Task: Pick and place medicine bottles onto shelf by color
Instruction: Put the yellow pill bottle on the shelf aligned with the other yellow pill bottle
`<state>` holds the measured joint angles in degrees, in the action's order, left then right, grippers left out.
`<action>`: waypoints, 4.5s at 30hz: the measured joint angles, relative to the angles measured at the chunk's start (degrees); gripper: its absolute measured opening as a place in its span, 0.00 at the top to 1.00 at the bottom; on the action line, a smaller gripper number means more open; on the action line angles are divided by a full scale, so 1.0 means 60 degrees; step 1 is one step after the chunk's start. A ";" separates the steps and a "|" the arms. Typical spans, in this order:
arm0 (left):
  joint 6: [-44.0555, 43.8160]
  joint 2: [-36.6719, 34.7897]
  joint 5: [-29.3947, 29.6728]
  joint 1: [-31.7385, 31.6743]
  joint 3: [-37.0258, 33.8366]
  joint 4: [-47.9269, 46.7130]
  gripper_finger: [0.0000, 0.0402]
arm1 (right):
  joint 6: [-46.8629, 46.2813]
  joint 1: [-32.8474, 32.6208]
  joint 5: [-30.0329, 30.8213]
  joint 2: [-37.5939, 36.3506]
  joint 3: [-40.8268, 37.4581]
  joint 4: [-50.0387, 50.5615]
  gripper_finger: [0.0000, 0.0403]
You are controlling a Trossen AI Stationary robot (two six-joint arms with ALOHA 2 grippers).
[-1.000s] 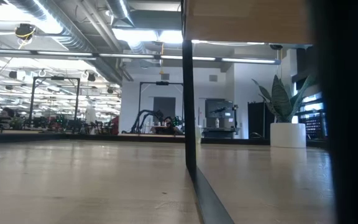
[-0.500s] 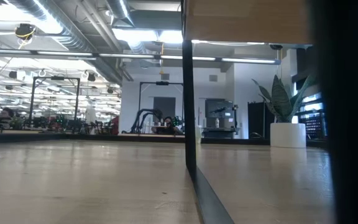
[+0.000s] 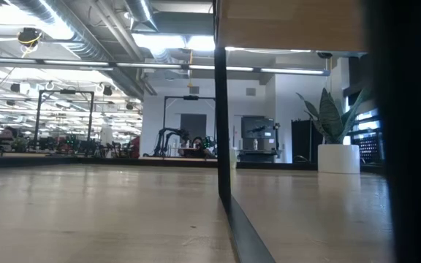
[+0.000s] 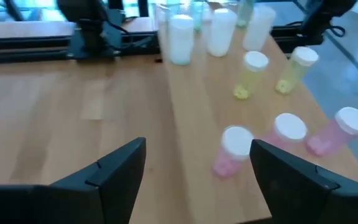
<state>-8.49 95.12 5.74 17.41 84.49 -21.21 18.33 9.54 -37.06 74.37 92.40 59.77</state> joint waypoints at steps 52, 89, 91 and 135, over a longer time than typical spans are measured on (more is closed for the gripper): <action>-0.0085 -0.2089 0.0779 -0.5658 0.0001 -0.3392 0.30 | -0.1215 0.0919 0.6677 0.2717 0.0007 -0.1758 0.43; 0.1446 -0.2100 0.0621 -0.7304 0.0004 -0.6437 0.30 | -0.4365 0.0896 0.9957 0.2987 -0.6838 -1.1179 0.43; 0.1446 -0.2103 0.0595 -0.7324 0.0004 -0.6426 0.30 | -0.3997 0.0911 1.0078 0.2994 -0.7173 -1.1782 0.43; 0.1256 -0.2107 0.0597 -0.7428 0.0005 -0.6339 0.30 | -0.3756 0.2083 1.0575 0.5701 -0.7865 -1.6642 0.43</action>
<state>-0.95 82.48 9.32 -27.16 84.52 -59.24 -4.21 22.04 26.39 108.57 45.21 -40.08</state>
